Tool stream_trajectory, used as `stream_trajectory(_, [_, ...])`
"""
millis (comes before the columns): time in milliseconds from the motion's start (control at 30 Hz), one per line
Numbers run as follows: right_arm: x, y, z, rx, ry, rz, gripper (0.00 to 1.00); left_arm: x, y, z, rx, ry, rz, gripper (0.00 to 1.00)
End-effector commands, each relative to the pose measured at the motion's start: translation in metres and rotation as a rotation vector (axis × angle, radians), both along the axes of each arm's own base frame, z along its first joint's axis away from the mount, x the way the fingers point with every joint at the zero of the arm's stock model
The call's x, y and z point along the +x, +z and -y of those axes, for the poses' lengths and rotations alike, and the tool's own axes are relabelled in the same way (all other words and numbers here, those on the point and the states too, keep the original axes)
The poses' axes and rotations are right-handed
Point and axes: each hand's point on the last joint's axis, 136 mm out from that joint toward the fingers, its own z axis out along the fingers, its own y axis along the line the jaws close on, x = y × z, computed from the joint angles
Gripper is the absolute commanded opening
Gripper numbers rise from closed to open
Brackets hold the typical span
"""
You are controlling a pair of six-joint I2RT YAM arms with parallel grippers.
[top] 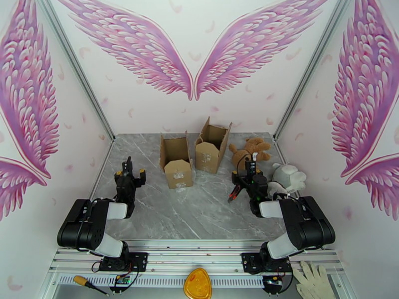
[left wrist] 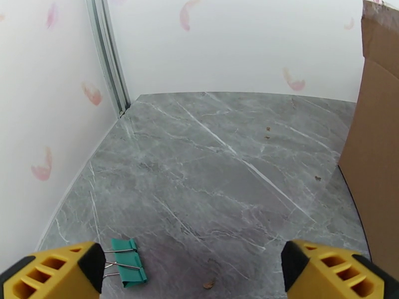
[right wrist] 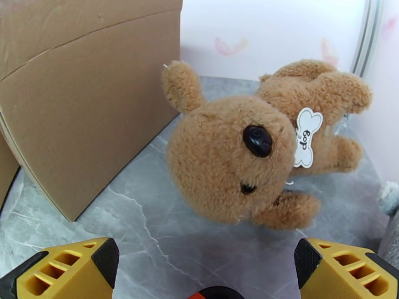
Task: Unpack the express box
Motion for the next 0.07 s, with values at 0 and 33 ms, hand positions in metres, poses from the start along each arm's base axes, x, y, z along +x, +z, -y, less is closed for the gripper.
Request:
stream_trajectory(0, [0.0048, 0.0043, 0.001, 0.01, -0.009, 0.007, 0.99, 0.0051, 0.0022, 0.0005, -0.014, -0.007, -0.002, 0.99])
stream_trajectory(33, [0.0038, 0.0043, 0.0012, 0.011, -0.01, 0.01, 0.99, 0.005, 0.003, 0.0005, -0.015, -0.007, 0.0, 0.99])
